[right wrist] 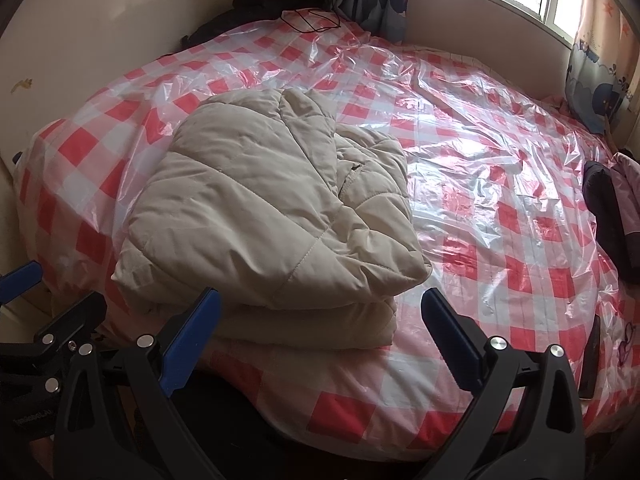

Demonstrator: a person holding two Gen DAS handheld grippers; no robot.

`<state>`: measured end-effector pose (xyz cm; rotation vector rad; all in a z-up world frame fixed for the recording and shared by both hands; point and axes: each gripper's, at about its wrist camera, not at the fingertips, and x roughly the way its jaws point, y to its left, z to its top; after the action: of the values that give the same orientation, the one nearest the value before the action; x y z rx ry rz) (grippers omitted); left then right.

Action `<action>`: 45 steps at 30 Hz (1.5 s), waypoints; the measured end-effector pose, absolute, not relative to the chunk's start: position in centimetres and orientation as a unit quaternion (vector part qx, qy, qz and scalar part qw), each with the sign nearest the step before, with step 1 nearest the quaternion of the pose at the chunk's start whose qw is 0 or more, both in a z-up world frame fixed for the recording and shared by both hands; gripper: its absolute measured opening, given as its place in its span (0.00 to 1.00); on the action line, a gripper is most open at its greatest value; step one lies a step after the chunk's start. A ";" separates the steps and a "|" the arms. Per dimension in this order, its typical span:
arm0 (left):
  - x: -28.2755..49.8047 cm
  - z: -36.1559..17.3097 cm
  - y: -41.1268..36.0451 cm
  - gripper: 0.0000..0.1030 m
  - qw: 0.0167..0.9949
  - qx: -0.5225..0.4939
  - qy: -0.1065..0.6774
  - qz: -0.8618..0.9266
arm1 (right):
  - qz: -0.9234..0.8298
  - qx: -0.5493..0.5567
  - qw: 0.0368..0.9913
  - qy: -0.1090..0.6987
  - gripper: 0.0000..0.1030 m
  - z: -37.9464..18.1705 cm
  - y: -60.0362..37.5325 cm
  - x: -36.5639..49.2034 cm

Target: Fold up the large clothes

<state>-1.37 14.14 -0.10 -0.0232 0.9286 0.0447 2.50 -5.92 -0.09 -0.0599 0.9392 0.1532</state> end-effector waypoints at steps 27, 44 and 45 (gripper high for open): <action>-0.8 0.0 12.1 0.95 0.890 0.017 0.454 0.028 | 0.068 -0.039 0.887 0.455 0.94 -0.5 -6.9 3.2; -1.2 0.4 12.8 0.95 0.892 0.023 0.449 0.048 | 0.071 -0.045 0.886 0.455 0.94 -0.2 -5.5 3.0; -1.3 0.4 12.9 0.95 0.892 0.023 0.448 0.048 | 0.071 -0.045 0.887 0.455 0.94 -0.2 -5.5 3.0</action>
<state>-1.28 12.86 0.44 0.0484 0.9301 0.1005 2.98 -5.50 -0.20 -0.0940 0.9460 0.1468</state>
